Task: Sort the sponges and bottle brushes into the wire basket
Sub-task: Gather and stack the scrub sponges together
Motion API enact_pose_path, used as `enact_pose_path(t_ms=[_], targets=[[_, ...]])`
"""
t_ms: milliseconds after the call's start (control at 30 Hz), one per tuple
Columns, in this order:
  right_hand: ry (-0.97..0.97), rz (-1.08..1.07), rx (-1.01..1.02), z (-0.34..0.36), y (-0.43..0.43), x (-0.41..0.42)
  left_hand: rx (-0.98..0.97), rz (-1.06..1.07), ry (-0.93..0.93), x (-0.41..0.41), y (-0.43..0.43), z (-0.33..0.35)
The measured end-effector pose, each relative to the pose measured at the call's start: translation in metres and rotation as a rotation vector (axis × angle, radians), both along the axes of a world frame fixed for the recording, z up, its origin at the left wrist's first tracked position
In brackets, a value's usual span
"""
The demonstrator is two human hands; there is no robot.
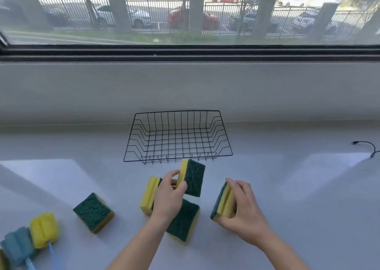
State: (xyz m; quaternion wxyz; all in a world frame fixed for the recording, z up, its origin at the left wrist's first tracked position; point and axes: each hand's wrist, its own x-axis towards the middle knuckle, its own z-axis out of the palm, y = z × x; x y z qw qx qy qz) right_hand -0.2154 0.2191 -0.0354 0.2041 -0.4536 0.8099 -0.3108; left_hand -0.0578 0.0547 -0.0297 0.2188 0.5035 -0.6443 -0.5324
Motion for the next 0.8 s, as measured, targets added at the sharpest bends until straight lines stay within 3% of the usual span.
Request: enact_pose_path(t_ms=[200,400,467,633,800], targets=[[-0.161,-0.068,-0.237,0.013,-0.015,-0.030,0.193,-0.050,-0.126,-0.060,-0.014,-0.018],[-0.201,0.019,-0.312,0.009,-0.046,-0.054,0.024,-0.196,-0.547,-0.074,-0.012,-0.043],[-0.198,0.057,-0.288,0.003,-0.056,-0.060,0.022,-0.216,-0.535,-0.070,-0.014,-0.048],[-0.136,0.164,-0.209,-0.015,-0.071,-0.073,0.141,-0.210,-0.295,-0.056,-0.025,-0.051],[-0.144,0.188,-0.197,-0.030,-0.072,-0.076,0.127,-0.224,-0.263,-0.050,-0.030,-0.052]])
